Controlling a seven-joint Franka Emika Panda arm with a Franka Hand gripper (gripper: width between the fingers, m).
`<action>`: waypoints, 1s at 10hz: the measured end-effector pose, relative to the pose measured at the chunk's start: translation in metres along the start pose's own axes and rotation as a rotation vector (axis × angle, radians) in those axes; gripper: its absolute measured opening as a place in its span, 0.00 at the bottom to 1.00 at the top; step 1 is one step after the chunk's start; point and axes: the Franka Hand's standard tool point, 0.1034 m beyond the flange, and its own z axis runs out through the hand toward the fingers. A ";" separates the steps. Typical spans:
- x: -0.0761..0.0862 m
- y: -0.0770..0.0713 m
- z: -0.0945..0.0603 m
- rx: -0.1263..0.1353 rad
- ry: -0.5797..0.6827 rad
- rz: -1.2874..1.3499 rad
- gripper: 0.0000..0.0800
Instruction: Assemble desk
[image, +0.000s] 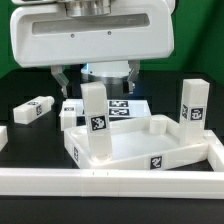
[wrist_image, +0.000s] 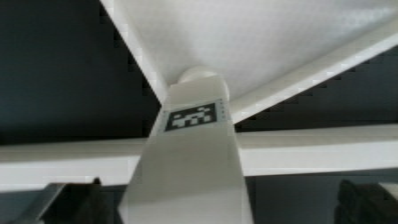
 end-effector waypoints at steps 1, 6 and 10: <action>0.000 -0.001 0.000 -0.005 -0.001 -0.037 0.81; 0.000 0.000 0.000 -0.005 -0.001 -0.035 0.36; 0.000 0.001 0.000 0.001 0.000 0.053 0.36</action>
Offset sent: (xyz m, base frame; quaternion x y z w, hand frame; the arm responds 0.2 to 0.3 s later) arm 0.0000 0.0000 0.0000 0.0000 0.0000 0.0000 1.0000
